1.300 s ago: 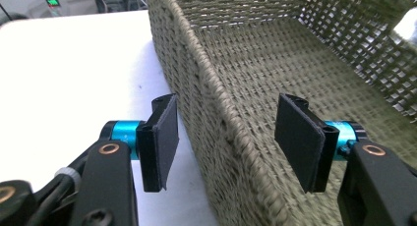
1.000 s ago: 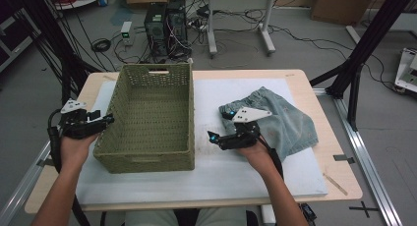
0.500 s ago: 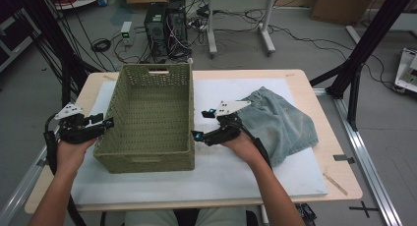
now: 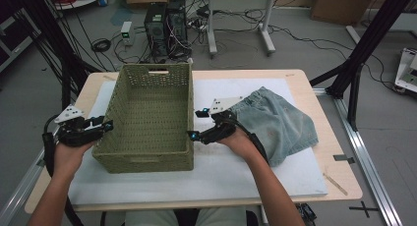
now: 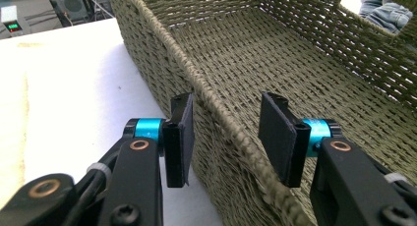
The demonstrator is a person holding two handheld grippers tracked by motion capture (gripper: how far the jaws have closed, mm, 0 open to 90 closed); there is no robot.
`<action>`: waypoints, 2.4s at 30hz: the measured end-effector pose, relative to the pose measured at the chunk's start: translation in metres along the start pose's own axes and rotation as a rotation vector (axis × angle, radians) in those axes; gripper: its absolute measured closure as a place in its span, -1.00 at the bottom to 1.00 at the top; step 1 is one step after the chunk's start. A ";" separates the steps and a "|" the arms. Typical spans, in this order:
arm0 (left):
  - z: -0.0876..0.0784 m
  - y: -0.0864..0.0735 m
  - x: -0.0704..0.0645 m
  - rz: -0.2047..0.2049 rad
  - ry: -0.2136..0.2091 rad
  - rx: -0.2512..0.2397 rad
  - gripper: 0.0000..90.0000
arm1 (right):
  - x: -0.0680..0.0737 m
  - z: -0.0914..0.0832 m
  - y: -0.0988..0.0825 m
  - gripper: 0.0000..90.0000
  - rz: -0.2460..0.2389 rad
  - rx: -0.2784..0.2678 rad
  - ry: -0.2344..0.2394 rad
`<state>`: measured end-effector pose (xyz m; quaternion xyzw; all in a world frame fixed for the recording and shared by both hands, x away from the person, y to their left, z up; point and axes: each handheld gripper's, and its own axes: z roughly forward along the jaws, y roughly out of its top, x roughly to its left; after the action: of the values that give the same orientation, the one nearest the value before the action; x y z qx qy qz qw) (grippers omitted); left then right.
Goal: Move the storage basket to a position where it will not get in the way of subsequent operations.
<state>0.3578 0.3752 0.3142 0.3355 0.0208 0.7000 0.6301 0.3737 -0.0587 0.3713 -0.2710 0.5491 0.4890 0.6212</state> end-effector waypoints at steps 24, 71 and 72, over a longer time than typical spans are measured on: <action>-0.018 -0.023 0.019 -0.044 -0.135 -0.031 0.16 | 0.003 0.019 0.014 -0.62 -0.047 0.038 0.051; -0.040 -0.011 0.033 -0.121 0.094 -0.152 -0.51 | 0.011 0.000 0.018 -0.63 0.010 -0.052 -0.128; -0.038 -0.008 0.033 -0.121 0.100 -0.149 -0.51 | 0.012 -0.006 0.016 -0.63 0.015 -0.056 -0.148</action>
<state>0.3466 0.4208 0.2959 0.2506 0.0205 0.6761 0.6925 0.3561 -0.0542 0.3619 -0.2474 0.4897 0.5275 0.6486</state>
